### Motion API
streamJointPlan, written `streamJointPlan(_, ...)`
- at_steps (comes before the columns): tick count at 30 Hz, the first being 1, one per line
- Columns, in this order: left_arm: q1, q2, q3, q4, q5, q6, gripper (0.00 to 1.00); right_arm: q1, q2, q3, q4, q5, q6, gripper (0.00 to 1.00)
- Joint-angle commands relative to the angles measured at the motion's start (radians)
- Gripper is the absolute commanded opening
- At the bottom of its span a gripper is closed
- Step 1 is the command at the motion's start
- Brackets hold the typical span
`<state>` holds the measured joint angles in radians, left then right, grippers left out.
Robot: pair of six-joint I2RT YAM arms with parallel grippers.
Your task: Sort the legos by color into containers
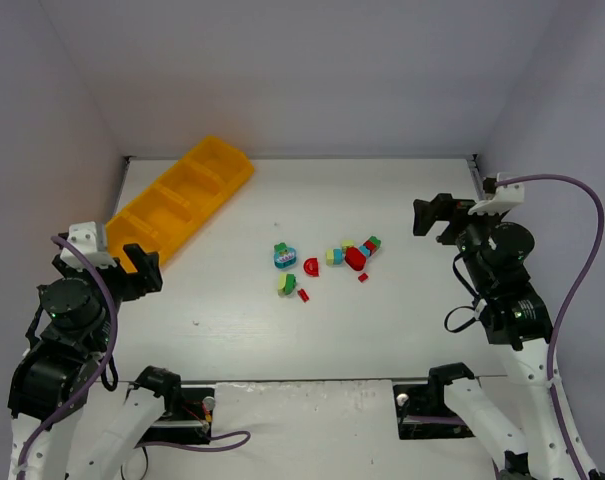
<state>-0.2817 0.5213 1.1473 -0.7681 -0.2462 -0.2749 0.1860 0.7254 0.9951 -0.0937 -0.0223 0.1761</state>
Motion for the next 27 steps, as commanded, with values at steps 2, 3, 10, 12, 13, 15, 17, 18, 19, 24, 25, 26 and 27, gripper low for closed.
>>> streamJointPlan(2, -0.005, 0.037, 0.006, 0.021, 0.038, -0.021, 0.77, 0.007, 0.028, -0.001, 0.071, 0.012, 0.057, 1.00)
streamJointPlan(3, -0.005, 0.043, 0.009, 0.016, 0.042, -0.023, 0.77, 0.007, 0.038, -0.001, 0.062, 0.002, 0.066, 1.00)
streamJointPlan(10, -0.004, 0.121, 0.031, 0.013, 0.127, -0.043, 0.77, 0.006, 0.167, 0.020, -0.001, -0.028, 0.177, 1.00)
streamJointPlan(12, -0.005, 0.144, 0.031, 0.021, 0.139, -0.050, 0.77, 0.006, 0.207, 0.020, 0.005, -0.117, 0.171, 1.00)
streamJointPlan(13, -0.005, 0.151, 0.031, 0.023, 0.145, -0.053, 0.77, 0.006, 0.227, 0.026, 0.005, -0.145, 0.175, 1.00)
streamJointPlan(15, -0.004, 0.174, 0.025, 0.032, 0.159, -0.064, 0.77, 0.009, 0.294, 0.045, 0.005, -0.241, 0.190, 1.00)
streamJointPlan(17, -0.005, 0.199, 0.023, 0.033, 0.166, -0.078, 0.77, 0.024, 0.351, 0.051, 0.028, -0.306, 0.200, 1.00)
streamJointPlan(18, -0.005, 0.207, 0.023, 0.035, 0.170, -0.081, 0.77, 0.059, 0.414, 0.060, 0.031, -0.326, 0.212, 1.00)
streamJointPlan(19, -0.004, 0.216, 0.028, 0.033, 0.171, -0.092, 0.77, 0.084, 0.446, 0.068, 0.040, -0.324, 0.217, 1.00)
streamJointPlan(24, -0.005, 0.267, 0.037, 0.010, 0.194, -0.121, 0.77, 0.327, 0.649, 0.146, 0.069, -0.128, 0.165, 0.57)
streamJointPlan(25, -0.004, 0.270, 0.032, 0.010, 0.206, -0.130, 0.77, 0.346, 0.684, 0.163, 0.072, -0.096, 0.161, 0.59)
streamJointPlan(26, -0.004, 0.272, 0.029, 0.010, 0.214, -0.135, 0.77, 0.363, 0.753, 0.181, 0.072, -0.091, 0.160, 0.62)
streamJointPlan(27, -0.004, 0.272, 0.028, 0.010, 0.220, -0.141, 0.77, 0.395, 0.782, 0.219, 0.072, -0.085, 0.157, 0.74)
